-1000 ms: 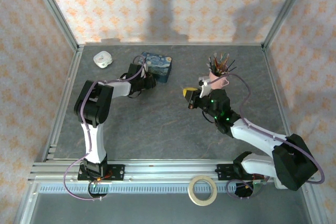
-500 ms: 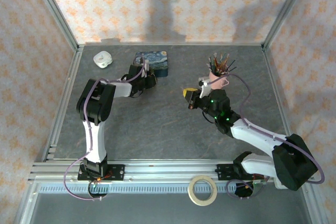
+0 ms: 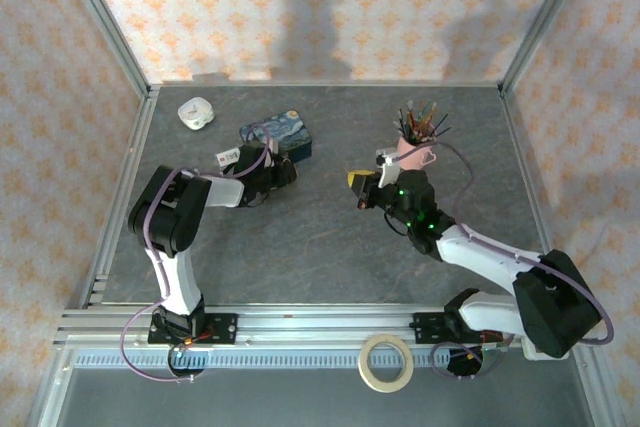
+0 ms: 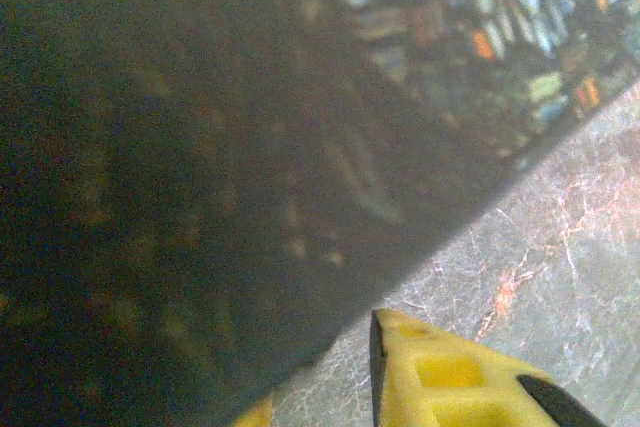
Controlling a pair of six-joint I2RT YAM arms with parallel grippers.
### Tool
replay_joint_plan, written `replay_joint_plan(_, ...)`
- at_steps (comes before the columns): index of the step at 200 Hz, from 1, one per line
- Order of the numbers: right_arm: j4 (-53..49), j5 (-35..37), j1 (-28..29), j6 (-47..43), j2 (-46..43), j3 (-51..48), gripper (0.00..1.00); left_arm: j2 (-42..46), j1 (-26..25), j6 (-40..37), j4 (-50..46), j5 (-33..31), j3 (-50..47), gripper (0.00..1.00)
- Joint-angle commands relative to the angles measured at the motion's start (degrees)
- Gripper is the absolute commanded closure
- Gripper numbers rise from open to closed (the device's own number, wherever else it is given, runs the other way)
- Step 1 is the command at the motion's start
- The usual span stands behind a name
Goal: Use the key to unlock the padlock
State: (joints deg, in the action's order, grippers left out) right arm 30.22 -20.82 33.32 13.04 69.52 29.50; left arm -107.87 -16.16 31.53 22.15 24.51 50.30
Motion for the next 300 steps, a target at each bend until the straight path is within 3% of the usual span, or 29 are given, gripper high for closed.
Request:
replay_joint_plan(1,1.51,-0.52,-0.36,0.61,-0.04,-0.21,1.00,0.91,-0.21,1.70,1.30,-5.63,-0.25,0.52)
replay_joint_plan(39,1.62,0.23,-0.36,0.79,-1.12,-0.87,1.00,0.31,-3.17,1.76,2.78,-15.13,1.00,0.47)
replay_joint_plan(89,1.87,0.96,-0.34,0.88,-1.58,-2.14,1.00,-2.98,-7.63,7.64,1.20,-30.76,3.16,0.45)
replay_joint_plan(114,2.00,1.16,-0.39,0.76,-3.36,-2.51,1.00,-5.06,-7.97,10.96,0.90,-34.10,4.28,0.46)
replay_joint_plan(136,2.13,1.32,-0.41,0.67,-3.59,-2.93,1.00,-7.00,-8.00,12.10,-0.05,-35.30,5.64,0.53)
replay_joint_plan(184,1.78,2.01,-0.45,-0.11,-4.30,-3.57,1.00,-7.02,-8.00,11.61,1.57,-32.66,5.71,0.75)
replay_joint_plan(201,1.97,2.09,-0.45,-0.09,-4.30,-3.82,1.00,-6.09,-8.00,10.87,3.39,-30.06,5.04,0.84)
replay_joint_plan(231,2.52,2.19,-0.45,0.43,-4.24,-4.36,1.00,-4.31,-7.99,9.14,4.36,-24.32,4.88,0.86)
replay_joint_plan(256,3.61,2.19,-0.44,1.50,-4.07,-5.34,1.00,-2.88,-7.95,8.55,3.32,-19.11,5.80,1.00)
replay_joint_plan(300,5.30,2.00,-0.47,4.06,-3.40,-7.12,1.00,-1.82,-7.94,11.49,3.66,-9.39,5.81,1.00)
